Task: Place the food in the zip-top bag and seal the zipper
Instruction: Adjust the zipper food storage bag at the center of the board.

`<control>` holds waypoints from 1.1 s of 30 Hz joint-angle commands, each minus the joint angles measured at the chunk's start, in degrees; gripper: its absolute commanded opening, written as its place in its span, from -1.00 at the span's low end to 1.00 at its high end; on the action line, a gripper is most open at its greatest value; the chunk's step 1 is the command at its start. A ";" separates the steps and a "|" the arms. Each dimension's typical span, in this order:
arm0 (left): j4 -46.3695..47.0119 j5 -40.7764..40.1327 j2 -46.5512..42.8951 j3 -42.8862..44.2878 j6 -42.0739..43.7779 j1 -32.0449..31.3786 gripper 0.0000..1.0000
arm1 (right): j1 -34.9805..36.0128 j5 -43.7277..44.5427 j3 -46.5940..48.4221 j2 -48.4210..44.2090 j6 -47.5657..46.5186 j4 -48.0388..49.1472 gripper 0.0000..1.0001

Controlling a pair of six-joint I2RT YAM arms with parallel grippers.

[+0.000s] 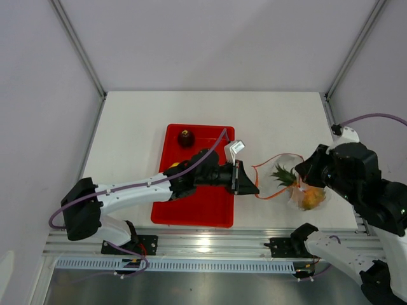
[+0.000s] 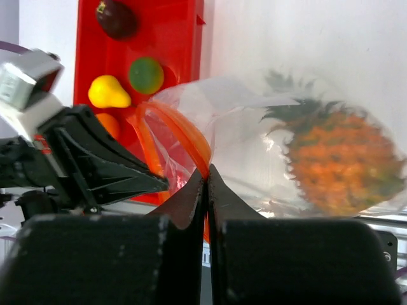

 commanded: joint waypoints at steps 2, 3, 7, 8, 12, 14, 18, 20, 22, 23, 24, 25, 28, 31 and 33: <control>-1.03 0.52 0.57 4.03 2.31 0.18 -0.99 | 0.12 -0.77 -9.97 -1.64 0.10 -1.82 -1.00; -1.46 0.70 1.36 4.48 2.49 0.27 -0.99 | 0.21 -1.82 -14.87 -2.08 0.10 -0.58 -1.00; -2.69 1.58 3.03 5.27 3.11 1.33 -0.99 | 0.21 -1.39 -20.35 -2.79 -0.07 1.54 -1.00; -3.31 1.58 3.04 5.27 3.72 1.85 -0.99 | 0.21 -1.04 -20.71 -2.87 -0.25 1.45 -1.00; -6.21 0.96 2.33 5.62 5.65 3.00 -0.99 | 0.21 -4.27 -21.77 -3.75 -1.91 1.62 -1.00; -8.49 1.40 2.07 6.85 7.23 3.17 -0.99 | 0.21 -4.99 -22.04 -3.67 -3.84 1.63 -0.79; -10.69 2.89 1.98 8.09 8.47 3.17 -0.99 | -0.05 -3.86 -19.67 -0.95 -7.10 1.45 -0.25; -11.05 4.12 1.81 7.91 8.55 3.17 -0.99 | -0.31 -2.54 -17.39 2.20 -9.03 1.62 -0.12; -12.96 4.65 1.63 7.74 9.08 3.17 -0.99 | -2.15 -2.88 -16.15 5.37 -11.66 3.64 -0.05; -12.89 4.65 1.63 7.56 9.08 3.17 -0.99 | -2.16 -2.97 -15.97 6.26 -12.63 3.65 -0.05; -12.98 5.70 1.63 7.65 9.26 3.17 -0.99 | -2.94 -3.15 -15.80 7.14 -13.43 4.78 -0.05; -13.33 6.14 1.98 7.73 9.95 3.17 -0.99 | -4.61 -3.67 -15.62 8.10 -14.30 5.31 -0.05; -14.91 7.72 3.12 8.78 10.66 3.26 -0.99 | -7.34 -6.83 -15.01 10.65 -17.47 7.34 -0.16; -15.18 9.40 3.82 9.49 11.02 3.61 -0.99 | -8.49 -10.44 -14.83 12.06 -19.14 7.86 -0.69; -15.26 9.66 3.65 9.14 11.28 3.79 -0.99 | -8.66 -12.46 -16.14 11.72 -19.85 9.09 -0.99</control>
